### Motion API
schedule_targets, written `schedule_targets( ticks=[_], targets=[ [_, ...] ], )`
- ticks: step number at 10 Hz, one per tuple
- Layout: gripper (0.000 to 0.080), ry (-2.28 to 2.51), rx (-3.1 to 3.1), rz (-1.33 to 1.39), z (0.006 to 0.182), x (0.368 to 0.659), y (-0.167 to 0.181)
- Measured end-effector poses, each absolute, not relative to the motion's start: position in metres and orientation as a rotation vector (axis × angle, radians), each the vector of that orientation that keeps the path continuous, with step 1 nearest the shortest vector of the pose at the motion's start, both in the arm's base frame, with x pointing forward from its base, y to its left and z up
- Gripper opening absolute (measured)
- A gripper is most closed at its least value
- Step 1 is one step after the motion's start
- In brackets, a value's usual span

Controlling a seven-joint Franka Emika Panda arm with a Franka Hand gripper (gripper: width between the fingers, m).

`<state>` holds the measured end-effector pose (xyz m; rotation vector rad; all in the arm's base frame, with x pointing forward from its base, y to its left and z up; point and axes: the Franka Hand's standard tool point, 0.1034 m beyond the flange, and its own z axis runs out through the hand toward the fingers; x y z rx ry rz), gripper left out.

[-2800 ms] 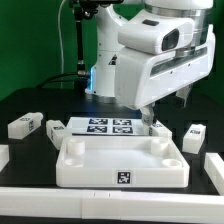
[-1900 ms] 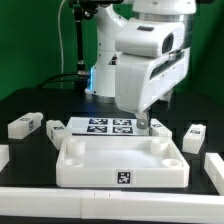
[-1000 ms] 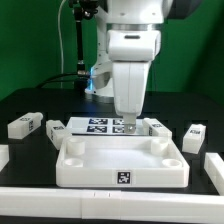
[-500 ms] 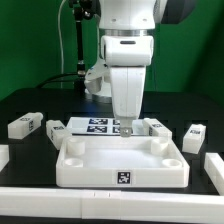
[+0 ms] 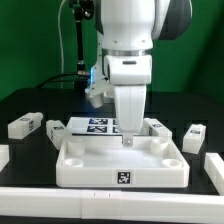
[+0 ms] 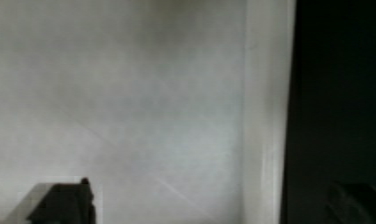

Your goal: Assemble desk

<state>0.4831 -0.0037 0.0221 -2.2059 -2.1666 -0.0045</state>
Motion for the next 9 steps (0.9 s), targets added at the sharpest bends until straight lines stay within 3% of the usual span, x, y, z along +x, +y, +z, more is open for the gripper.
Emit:
schedule_targets(
  ticks=[3,5,6,7,8,9],
  targets=[
    [0.065,-2.141,-2.205,0.017,0.0079,0.4773,-0.0051],
    [0.0398,-2.14,-2.205,0.017,0.0077,0.4771,-0.0051],
    [0.0398,-2.14,-2.205,0.017,0.0077,0.477,-0.0052],
    [0.0214,-2.14,-2.204,0.018,0.0076,0.4769,-0.0052],
    [0.0086,-2.14,-2.205,0.018,0.0077,0.477,-0.0052],
    [0.0086,-2.142,-2.206,0.015,0.0082,0.4777,-0.0052]
  ],
)
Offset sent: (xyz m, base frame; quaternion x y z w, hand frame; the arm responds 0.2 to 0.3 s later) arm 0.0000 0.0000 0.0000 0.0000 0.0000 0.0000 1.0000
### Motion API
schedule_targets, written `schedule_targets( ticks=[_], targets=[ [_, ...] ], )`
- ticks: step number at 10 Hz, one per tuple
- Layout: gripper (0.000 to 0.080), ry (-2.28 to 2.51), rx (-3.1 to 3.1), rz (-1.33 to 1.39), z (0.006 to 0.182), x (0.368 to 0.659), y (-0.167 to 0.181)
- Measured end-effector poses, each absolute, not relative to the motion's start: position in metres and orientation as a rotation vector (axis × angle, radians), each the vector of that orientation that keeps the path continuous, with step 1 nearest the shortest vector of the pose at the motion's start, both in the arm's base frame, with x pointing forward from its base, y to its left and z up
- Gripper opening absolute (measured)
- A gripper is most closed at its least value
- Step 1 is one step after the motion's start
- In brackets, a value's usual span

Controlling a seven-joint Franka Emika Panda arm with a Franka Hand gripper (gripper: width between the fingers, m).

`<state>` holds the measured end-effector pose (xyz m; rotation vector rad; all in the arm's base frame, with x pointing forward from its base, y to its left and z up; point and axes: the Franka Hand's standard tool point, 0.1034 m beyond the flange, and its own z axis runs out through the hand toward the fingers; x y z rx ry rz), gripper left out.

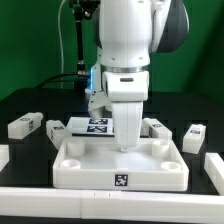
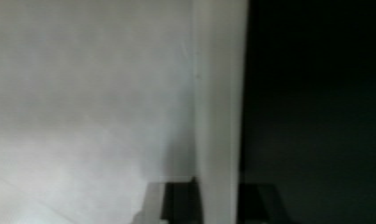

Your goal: Assemble desk

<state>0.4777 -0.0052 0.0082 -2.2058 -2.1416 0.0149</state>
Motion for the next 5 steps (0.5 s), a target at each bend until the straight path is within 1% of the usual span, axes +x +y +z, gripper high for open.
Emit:
schedule_targets(
  ticks=[1,5],
  targets=[
    [0.0057,-2.142,-2.206,0.015,0.0082,0.4777,-0.0052],
    [0.0057,-2.142,-2.206,0.015,0.0082,0.4777,-0.0052]
  ],
)
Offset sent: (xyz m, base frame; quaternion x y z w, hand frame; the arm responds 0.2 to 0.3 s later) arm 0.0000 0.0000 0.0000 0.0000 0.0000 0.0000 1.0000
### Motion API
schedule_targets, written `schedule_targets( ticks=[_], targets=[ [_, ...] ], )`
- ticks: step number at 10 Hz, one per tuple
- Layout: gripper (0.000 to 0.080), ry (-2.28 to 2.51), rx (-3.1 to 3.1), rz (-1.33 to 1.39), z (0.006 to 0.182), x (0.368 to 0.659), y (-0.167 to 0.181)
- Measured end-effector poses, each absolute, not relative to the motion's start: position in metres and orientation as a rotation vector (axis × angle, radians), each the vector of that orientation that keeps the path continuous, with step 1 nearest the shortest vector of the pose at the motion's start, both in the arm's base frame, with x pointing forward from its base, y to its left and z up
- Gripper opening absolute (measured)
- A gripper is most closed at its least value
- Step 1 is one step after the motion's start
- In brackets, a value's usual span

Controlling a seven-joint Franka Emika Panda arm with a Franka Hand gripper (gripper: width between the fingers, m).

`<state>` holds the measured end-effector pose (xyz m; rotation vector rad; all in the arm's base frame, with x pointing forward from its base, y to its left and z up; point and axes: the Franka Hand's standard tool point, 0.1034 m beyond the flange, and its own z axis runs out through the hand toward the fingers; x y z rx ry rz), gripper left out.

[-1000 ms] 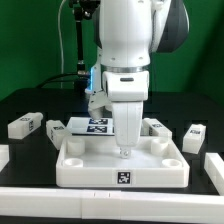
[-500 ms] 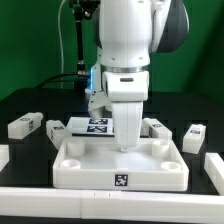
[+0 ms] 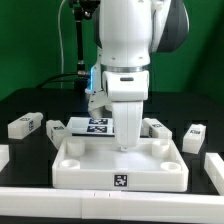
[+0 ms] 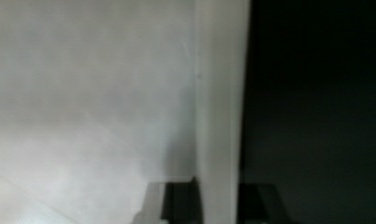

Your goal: Assemble desk

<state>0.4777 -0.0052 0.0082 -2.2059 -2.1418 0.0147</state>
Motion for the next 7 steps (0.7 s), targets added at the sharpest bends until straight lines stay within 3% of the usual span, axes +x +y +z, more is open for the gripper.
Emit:
schedule_targets(
  ticks=[7],
  targets=[
    [0.0057,-2.119,-2.237,-0.048,0.008,0.516,0.023]
  ],
)
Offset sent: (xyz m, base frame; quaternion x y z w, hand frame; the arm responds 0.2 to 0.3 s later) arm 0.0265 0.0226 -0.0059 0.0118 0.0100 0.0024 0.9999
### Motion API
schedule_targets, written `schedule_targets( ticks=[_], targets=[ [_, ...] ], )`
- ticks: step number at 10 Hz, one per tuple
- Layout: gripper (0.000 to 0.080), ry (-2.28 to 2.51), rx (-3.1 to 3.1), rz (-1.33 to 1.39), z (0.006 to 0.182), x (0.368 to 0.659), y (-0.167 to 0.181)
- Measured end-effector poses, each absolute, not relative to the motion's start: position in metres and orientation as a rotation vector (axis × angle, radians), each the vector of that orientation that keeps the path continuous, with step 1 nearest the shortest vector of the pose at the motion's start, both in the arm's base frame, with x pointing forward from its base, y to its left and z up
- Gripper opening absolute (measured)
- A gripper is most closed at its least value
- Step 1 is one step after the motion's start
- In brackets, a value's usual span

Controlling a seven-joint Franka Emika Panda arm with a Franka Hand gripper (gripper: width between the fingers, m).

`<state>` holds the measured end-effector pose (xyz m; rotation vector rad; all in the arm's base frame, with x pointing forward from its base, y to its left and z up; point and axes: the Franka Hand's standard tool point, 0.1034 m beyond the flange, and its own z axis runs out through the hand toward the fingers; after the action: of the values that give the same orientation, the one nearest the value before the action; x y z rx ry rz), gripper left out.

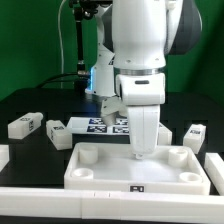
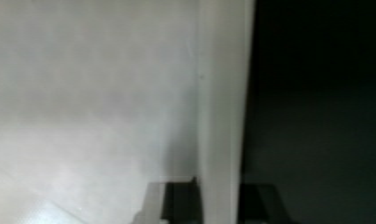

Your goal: Assemble desk

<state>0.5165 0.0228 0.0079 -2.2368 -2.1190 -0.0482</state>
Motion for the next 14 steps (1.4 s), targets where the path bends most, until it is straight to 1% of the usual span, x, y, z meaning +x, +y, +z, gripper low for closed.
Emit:
schedule_targets(
  ticks=[4,7,8,9,10,11,12,13,14],
  targets=[
    [0.0057,-2.122,-2.236,-0.071,0.008,0.526,0.036],
    [0.0057,-2.147,-2.21,-0.062,0.008,0.529,0.037],
    [0.0163,-2.146,-2.211,-0.061,0.008,0.529,0.036],
    [0.0163,-2.145,-2.211,-0.06,0.008,0.529,0.036],
    [0.0298,-2.145,-2.212,-0.06,0.008,0.529,0.036],
    [0.0501,-2.144,-2.214,-0.061,0.008,0.529,0.035],
    [0.06,-2.129,-2.241,-0.068,0.016,0.53,0.034],
    [0.06,-2.092,-2.29,-0.079,0.027,0.533,0.033],
    [0.0639,-2.047,-2.348,-0.094,0.039,0.534,0.033]
  ],
)
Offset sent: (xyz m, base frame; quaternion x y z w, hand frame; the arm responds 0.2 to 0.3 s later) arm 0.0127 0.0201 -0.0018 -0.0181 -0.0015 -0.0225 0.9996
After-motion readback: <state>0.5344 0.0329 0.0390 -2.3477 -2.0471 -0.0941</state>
